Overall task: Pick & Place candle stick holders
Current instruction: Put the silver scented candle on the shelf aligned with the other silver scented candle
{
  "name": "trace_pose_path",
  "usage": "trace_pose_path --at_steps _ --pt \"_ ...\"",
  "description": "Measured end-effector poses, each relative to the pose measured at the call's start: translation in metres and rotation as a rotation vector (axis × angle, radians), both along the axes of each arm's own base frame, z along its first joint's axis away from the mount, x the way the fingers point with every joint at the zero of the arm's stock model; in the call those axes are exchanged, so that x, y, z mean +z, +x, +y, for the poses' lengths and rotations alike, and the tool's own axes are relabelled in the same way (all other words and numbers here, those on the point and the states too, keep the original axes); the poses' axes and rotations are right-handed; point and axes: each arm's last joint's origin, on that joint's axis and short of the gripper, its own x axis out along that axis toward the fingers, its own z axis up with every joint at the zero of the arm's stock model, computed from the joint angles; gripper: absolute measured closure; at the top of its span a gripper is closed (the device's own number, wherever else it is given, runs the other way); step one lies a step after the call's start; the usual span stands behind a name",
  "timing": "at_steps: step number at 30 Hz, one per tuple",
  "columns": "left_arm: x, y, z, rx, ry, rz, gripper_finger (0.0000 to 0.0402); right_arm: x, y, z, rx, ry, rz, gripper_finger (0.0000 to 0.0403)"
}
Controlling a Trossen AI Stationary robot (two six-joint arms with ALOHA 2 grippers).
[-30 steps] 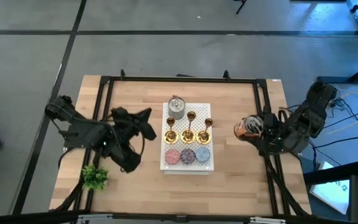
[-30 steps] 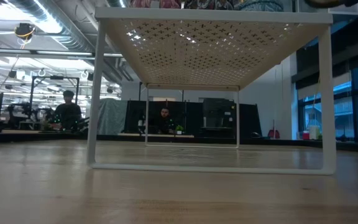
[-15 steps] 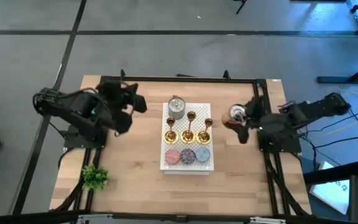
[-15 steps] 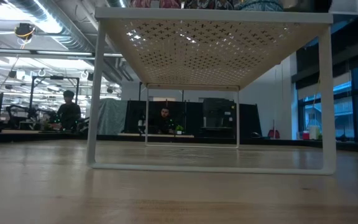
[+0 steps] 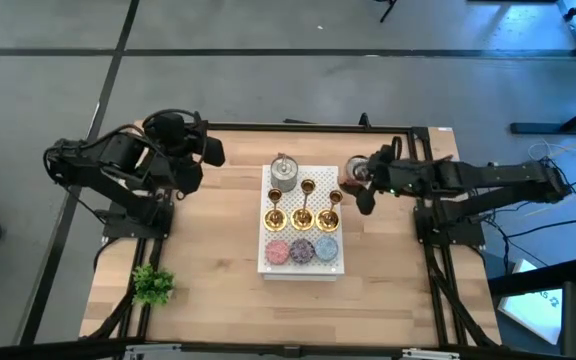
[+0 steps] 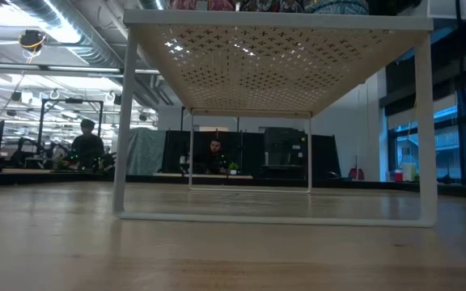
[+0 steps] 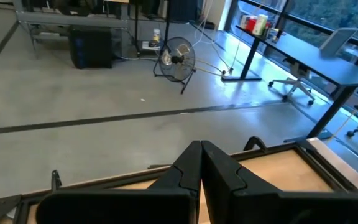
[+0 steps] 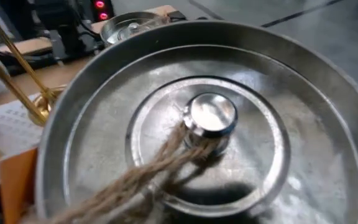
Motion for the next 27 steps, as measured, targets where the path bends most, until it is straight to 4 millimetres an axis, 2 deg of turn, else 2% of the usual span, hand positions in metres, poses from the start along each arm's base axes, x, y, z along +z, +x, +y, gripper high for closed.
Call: trace_pose_path --at_steps 9,14,18,27 --pt "-0.001 0.001 0.003 0.006 -0.014 0.012 0.0398 -0.022 0.012 -0.02 0.08 0.013 -0.107 0.0045" --pt "-0.001 0.001 0.003 -0.002 -0.026 0.014 0.0398 -0.045 0.015 -0.028 0.131 0.052 -0.168 0.0045" --pt "-0.001 0.001 0.002 -0.008 -0.037 0.014 0.0398 -0.055 0.019 -0.034 0.148 0.008 -0.14 0.0045" --pt "-0.002 0.002 0.009 0.014 -0.064 0.02 0.0398 -0.07 0.044 -0.039 0.21 0.005 -0.155 0.0045"
